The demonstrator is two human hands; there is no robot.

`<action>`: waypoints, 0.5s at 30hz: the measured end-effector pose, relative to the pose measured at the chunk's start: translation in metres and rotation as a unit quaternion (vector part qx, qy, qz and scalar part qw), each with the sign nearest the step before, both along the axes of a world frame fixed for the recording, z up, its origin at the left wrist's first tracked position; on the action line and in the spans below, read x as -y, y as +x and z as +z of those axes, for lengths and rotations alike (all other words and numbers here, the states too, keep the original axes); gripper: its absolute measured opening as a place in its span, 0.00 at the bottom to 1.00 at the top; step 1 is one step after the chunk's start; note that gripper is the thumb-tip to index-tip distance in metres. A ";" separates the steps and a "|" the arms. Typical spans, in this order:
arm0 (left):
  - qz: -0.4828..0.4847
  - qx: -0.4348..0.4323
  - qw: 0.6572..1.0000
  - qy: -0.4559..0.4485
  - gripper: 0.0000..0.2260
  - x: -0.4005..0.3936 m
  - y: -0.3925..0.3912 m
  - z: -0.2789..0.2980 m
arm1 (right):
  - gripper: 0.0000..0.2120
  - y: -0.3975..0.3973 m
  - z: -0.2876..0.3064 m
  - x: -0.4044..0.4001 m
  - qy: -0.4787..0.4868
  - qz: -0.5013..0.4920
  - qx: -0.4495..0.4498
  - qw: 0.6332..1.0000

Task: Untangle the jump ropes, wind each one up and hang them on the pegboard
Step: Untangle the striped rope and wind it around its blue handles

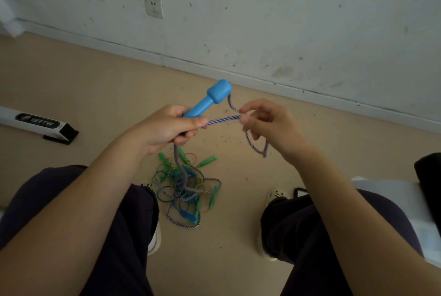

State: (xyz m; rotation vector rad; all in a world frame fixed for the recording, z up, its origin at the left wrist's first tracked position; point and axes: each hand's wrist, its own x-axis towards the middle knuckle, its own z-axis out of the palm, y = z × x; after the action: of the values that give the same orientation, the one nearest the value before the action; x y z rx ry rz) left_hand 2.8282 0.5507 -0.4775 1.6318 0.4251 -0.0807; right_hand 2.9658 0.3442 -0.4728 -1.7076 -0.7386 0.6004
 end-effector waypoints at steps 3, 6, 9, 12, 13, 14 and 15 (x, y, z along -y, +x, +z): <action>-0.022 0.012 1.000 -0.003 0.06 0.018 0.004 -0.004 | 0.08 -0.019 -0.010 -0.012 -0.017 0.068 -0.033 0.997; -0.040 0.016 0.999 0.002 0.07 0.022 0.006 -0.004 | 0.06 -0.022 -0.012 -0.018 -0.027 0.048 0.000 0.998; -0.010 0.018 1.000 0.014 0.09 0.011 0.005 -0.002 | 0.06 -0.009 -0.006 -0.012 -0.004 -0.047 0.027 0.999; 0.017 0.027 0.999 0.032 0.09 0.002 0.003 -0.003 | 0.03 0.004 0.000 -0.001 0.022 -0.105 0.026 0.994; 0.021 0.028 0.999 0.034 0.09 0.002 0.003 -0.004 | 0.03 0.004 0.002 0.000 0.028 -0.092 0.014 0.995; 0.021 0.027 0.999 0.033 0.09 0.004 0.003 -0.005 | 0.05 0.002 0.003 0.001 0.032 -0.066 -0.002 0.997; 0.016 0.026 0.999 0.029 0.09 0.007 0.003 -0.006 | 0.08 -0.002 0.003 0.000 0.031 -0.033 -0.018 0.999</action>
State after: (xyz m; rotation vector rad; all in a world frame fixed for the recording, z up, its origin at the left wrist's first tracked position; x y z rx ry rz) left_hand 2.8311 0.5437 -0.4837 1.6788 0.4178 -0.0017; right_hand 2.9641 0.3444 -0.4700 -1.6533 -0.6664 0.5553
